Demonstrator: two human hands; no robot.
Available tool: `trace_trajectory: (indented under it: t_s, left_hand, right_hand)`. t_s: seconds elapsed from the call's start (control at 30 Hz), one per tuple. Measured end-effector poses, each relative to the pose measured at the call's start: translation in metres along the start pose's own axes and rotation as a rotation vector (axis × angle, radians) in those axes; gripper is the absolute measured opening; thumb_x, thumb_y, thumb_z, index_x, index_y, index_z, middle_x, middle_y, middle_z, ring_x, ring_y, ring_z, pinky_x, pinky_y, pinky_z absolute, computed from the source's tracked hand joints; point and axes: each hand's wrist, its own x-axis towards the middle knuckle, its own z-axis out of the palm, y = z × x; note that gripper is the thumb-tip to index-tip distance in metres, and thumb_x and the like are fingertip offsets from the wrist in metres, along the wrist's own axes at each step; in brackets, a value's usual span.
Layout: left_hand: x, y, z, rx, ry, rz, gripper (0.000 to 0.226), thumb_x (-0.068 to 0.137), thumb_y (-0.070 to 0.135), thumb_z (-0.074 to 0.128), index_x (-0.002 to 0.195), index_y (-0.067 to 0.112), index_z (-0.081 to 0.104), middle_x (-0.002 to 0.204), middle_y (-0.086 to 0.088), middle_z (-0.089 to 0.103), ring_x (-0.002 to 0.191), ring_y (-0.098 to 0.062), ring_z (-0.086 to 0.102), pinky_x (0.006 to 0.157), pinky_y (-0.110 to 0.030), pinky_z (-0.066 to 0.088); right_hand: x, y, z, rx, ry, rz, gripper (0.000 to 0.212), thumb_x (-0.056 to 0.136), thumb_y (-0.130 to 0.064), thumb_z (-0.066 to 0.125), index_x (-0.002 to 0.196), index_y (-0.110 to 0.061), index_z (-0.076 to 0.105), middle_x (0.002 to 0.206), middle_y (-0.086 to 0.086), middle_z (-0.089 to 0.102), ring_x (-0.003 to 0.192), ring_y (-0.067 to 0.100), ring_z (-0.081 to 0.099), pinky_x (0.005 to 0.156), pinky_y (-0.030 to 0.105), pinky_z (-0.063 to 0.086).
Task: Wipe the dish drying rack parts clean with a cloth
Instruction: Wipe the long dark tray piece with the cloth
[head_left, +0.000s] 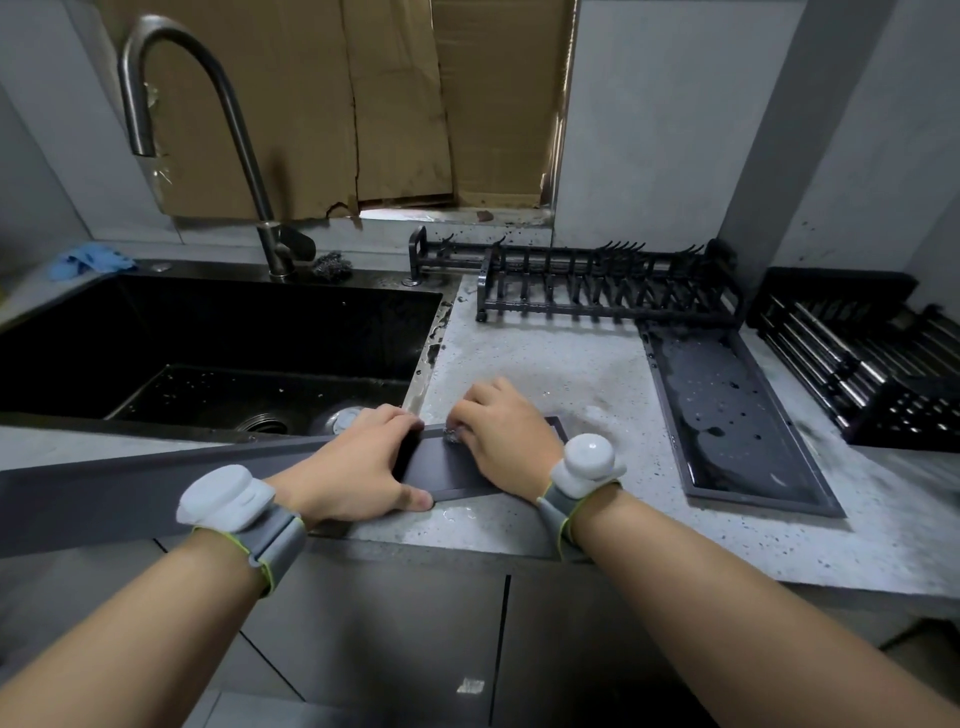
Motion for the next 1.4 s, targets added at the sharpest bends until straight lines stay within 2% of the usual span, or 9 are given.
trace_trajectory:
  t_s: [0.23, 0.4, 0.53, 0.7, 0.9, 0.97, 1.1, 1.23, 1.4]
  left_hand:
    - [-0.001, 0.0, 0.0, 0.005, 0.009, -0.002, 0.089, 0.077, 0.048, 0.08, 0.149, 0.017, 0.037, 0.146, 0.004, 0.036, 0.135, -0.014, 0.029, 0.114, -0.033, 0.029]
    - [0.0, 0.001, 0.002, 0.006, 0.015, -0.004, 0.09, 0.075, 0.048, 0.081, 0.148, 0.017, 0.038, 0.145, 0.004, 0.037, 0.133, -0.014, 0.031, 0.113, -0.031, 0.029]
    - [-0.001, 0.001, 0.001, 0.015, 0.011, -0.002, 0.089, 0.077, 0.048, 0.08, 0.148, 0.017, 0.037, 0.146, 0.004, 0.036, 0.134, -0.014, 0.03, 0.113, -0.031, 0.029]
    - [-0.001, 0.001, 0.001, 0.001, 0.011, -0.003, 0.089, 0.077, 0.047, 0.08, 0.149, 0.017, 0.036, 0.147, 0.004, 0.035, 0.136, -0.014, 0.029, 0.114, -0.031, 0.028]
    - [-0.001, 0.002, 0.001, 0.014, 0.01, -0.009, 0.089, 0.077, 0.048, 0.079, 0.149, 0.018, 0.036, 0.148, 0.004, 0.035, 0.135, -0.015, 0.029, 0.113, -0.031, 0.029]
    - [-0.001, 0.002, 0.001, 0.016, 0.012, -0.013, 0.09, 0.077, 0.048, 0.079, 0.15, 0.017, 0.036, 0.148, 0.004, 0.035, 0.135, -0.015, 0.029, 0.114, -0.032, 0.029]
    - [-0.001, 0.001, 0.004, 0.024, 0.022, -0.012, 0.091, 0.077, 0.049, 0.079, 0.15, 0.016, 0.036, 0.149, 0.002, 0.035, 0.136, -0.016, 0.028, 0.114, -0.032, 0.029]
    - [0.0, 0.0, 0.004, 0.027, 0.01, -0.008, 0.091, 0.076, 0.049, 0.079, 0.15, 0.016, 0.036, 0.148, 0.002, 0.035, 0.136, -0.017, 0.028, 0.115, -0.034, 0.029]
    - [0.0, -0.001, 0.003, 0.031, 0.006, -0.008, 0.093, 0.075, 0.05, 0.08, 0.15, 0.015, 0.037, 0.149, 0.001, 0.036, 0.136, -0.018, 0.03, 0.116, -0.036, 0.029]
  right_hand:
    - [-0.027, 0.057, -0.045, -0.148, -0.057, 0.197, 0.019, 0.095, -0.014, 0.053, 0.104, -0.014, 0.07, 0.108, 0.007, 0.06, 0.103, 0.03, 0.05, 0.083, 0.036, 0.042]
    - [-0.024, 0.039, -0.047, -0.11, 0.039, 0.036, 0.008, 0.089, -0.015, 0.064, 0.093, -0.012, 0.071, 0.1, 0.009, 0.056, 0.092, 0.027, 0.05, 0.073, 0.033, 0.041]
    - [-0.015, 0.018, -0.022, -0.131, -0.066, -0.095, 0.007, 0.088, -0.01, 0.062, 0.096, -0.011, 0.061, 0.101, 0.01, 0.049, 0.09, 0.026, 0.044, 0.068, 0.038, 0.046]
    - [-0.021, 0.051, -0.048, -0.259, -0.142, 0.007, 0.012, 0.09, -0.011, 0.056, 0.096, -0.016, 0.065, 0.101, 0.005, 0.05, 0.093, 0.026, 0.045, 0.066, 0.032, 0.034]
    - [-0.015, 0.04, -0.068, -0.47, -0.381, 0.076, 0.02, 0.093, -0.015, 0.051, 0.098, -0.012, 0.071, 0.101, 0.006, 0.052, 0.086, 0.028, 0.053, 0.068, 0.034, 0.046]
    - [-0.019, 0.032, -0.074, -0.426, -0.421, 0.114, 0.021, 0.093, -0.016, 0.051, 0.097, -0.01, 0.071, 0.099, 0.005, 0.051, 0.086, 0.028, 0.057, 0.068, 0.03, 0.043]
    - [-0.051, 0.024, -0.085, -0.203, -0.364, 0.214, 0.022, 0.094, -0.016, 0.052, 0.099, -0.019, 0.073, 0.097, -0.003, 0.051, 0.086, 0.019, 0.053, 0.075, 0.025, 0.038]
    - [-0.067, 0.014, -0.083, -0.058, -0.306, 0.289, 0.021, 0.094, -0.019, 0.054, 0.1, -0.023, 0.074, 0.101, -0.004, 0.054, 0.095, 0.017, 0.054, 0.087, 0.03, 0.045]
    - [-0.046, -0.025, -0.051, 0.195, -0.052, 0.291, 0.014, 0.091, -0.032, 0.067, 0.098, -0.025, 0.075, 0.101, 0.002, 0.057, 0.096, 0.02, 0.056, 0.088, 0.034, 0.045]
